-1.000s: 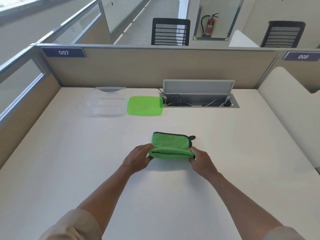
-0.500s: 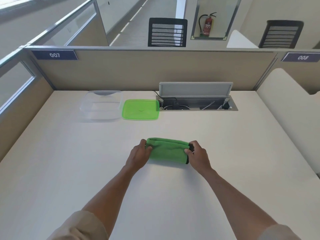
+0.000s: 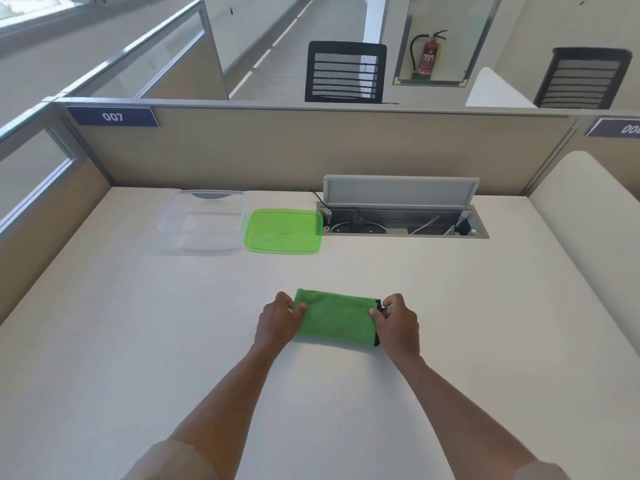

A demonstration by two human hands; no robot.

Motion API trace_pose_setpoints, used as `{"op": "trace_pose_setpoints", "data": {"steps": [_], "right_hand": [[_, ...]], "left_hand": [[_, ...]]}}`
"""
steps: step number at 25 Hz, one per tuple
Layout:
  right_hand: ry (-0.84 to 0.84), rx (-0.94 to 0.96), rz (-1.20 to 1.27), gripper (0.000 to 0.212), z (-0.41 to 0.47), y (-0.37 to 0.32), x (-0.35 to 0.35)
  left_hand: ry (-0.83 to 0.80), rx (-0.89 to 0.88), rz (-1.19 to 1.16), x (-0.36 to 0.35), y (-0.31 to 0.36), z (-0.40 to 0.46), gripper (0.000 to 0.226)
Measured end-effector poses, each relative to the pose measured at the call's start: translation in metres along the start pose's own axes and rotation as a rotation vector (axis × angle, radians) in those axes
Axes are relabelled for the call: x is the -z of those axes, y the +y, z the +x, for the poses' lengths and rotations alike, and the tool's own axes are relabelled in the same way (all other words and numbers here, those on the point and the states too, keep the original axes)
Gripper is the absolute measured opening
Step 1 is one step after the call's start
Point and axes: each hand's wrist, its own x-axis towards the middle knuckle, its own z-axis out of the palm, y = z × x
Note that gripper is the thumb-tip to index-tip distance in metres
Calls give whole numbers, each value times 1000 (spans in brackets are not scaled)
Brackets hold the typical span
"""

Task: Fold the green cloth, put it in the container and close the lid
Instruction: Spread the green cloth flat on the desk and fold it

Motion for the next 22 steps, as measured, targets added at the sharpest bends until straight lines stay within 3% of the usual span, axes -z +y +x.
{"op": "trace_pose_setpoints", "data": {"steps": [5, 9, 14, 22], "right_hand": [[9, -57, -119, 23, 1, 0, -7], [-53, -214, -179, 24, 5, -11, -15], [-101, -302, -89, 25, 9, -14, -18], [-156, -338, 31, 38, 16, -6, -15]], "left_hand": [[17, 62, 73, -6, 9, 1, 42], [29, 151, 154, -13, 27, -4, 44], [-33, 297, 52, -12, 31, 3, 52], [-109, 312, -88, -8, 25, 11, 53]]}}
